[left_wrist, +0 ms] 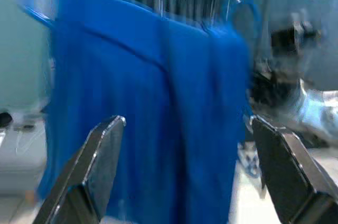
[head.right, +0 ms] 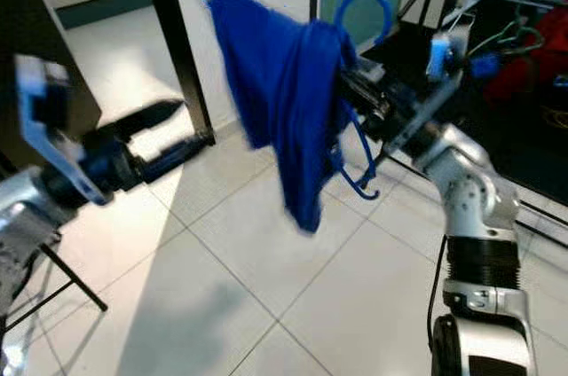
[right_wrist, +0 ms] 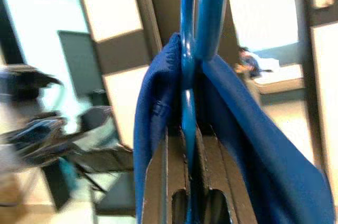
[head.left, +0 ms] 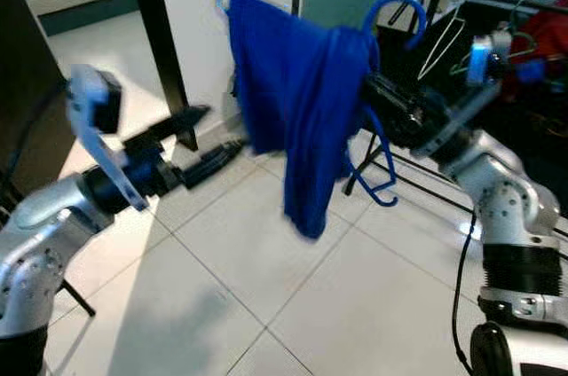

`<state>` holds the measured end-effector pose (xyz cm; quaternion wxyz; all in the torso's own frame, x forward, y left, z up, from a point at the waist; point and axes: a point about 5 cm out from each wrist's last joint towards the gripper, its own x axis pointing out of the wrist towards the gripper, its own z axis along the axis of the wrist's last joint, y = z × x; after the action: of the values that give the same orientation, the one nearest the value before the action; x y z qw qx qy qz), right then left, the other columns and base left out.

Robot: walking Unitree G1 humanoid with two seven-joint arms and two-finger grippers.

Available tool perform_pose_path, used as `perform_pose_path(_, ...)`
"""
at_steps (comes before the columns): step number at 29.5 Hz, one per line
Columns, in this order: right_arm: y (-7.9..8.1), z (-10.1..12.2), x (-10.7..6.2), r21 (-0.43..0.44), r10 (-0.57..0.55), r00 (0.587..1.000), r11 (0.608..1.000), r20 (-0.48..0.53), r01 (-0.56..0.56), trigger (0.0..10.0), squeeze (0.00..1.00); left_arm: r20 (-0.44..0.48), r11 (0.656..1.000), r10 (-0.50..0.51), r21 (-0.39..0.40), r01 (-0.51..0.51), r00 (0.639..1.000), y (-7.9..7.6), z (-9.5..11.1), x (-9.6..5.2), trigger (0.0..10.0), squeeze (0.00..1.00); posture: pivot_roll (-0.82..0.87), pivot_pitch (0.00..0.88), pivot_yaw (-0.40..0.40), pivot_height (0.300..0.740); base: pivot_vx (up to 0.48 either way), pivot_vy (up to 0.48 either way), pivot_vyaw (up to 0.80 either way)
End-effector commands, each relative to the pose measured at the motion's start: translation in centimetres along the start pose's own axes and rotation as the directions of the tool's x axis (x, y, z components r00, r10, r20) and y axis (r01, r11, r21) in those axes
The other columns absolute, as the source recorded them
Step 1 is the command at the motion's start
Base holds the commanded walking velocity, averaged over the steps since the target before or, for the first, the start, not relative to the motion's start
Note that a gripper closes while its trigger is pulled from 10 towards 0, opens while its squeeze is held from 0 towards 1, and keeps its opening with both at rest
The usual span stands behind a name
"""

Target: Hang hanger

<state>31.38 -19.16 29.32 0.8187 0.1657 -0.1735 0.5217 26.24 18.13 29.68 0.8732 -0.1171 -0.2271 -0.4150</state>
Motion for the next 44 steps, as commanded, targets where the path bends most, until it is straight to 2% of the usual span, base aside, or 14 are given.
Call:
perform_pose_path(1,1.0,1.1,0.0,-0.002,0.091,0.995,0.996,0.047,-0.091,10.0,0.0,0.07,0.999,0.034,-0.011,-0.033,0.997,0.5,1.1,-0.2,10.0,0.0,0.0,0.078,-0.001,0.74,0.0,0.0,0.0)
perform_pose_path(3,2.0,1.9,-1.1,0.026,0.175,0.982,0.984,0.063,-0.177,10.0,0.0,0.162,0.997,0.04,-0.068,-0.029,0.986,1.0,2.3,0.1,10.0,0.0,-0.01,0.078,0.004,0.74,0.0,0.0,0.0)
perform_pose_path(8,2.8,2.7,-1.5,0.056,0.262,0.959,0.962,0.104,-0.269,10.0,0.0,0.139,0.998,0.047,-0.05,-0.04,0.989,1.2,2.2,0.3,10.0,0.0,0.0,0.071,0.006,0.74,0.0,0.0,0.0)
perform_pose_path(12,3.4,2.7,-1.5,0.071,0.313,0.946,0.945,0.088,-0.32,10.0,0.0,0.153,0.996,0.073,-0.057,-0.065,0.985,1.4,2.3,0.3,10.0,0.0,0.0,0.066,0.005,0.74,0.0,0.0,0.0)
perform_pose_path(18,3.7,2.8,-1.2,0.068,0.327,0.941,0.94,0.086,-0.333,10.0,0.0,0.176,0.996,0.044,-0.088,-0.029,0.983,1.0,2.6,0.3,10.0,0.0,0.0,0.061,0.004,0.74,0.0,0.0,0.0)
perform_pose_path(19,3.7,2.9,-1.0,0.068,0.33,0.94,0.939,0.088,-0.336,10.0,0.0,0.193,0.993,-0.002,-0.118,0.026,0.981,0.5,2.7,0.2,10.0,0.0,0.0,0.054,0.003,0.74,0.0,0.0,0.0)
perform_pose_path(25,4.0,3.1,-0.6,0.067,0.34,0.936,0.936,0.089,-0.346,10.0,0.0,0.194,0.985,-0.06,-0.146,0.09,0.979,0.0,2.6,0.1,10.0,0.0,0.0,0.053,0.001,0.74,0.0,0.0,0.0)
perform_pose_path(31,4.1,3.3,-0.4,0.062,0.335,0.938,0.938,0.088,-0.341,10.0,0.0,0.182,0.966,-0.164,-0.17,0.196,0.969,-1.1,2.3,-0.3,10.0,0.0,-0.01,0.062,0.0,0.74,0.0,0.0,0.0)
perform_pose_path(44,4.4,3.3,-0.3,0.065,0.34,0.937,0.936,0.082,-0.345,10.0,0.0,0.131,0.983,-0.109,-0.134,0.127,0.985,-0.8,1.4,0.4,10.0,0.0,-0.01,0.069,0.001,0.74,0.0,0.0,0.0)
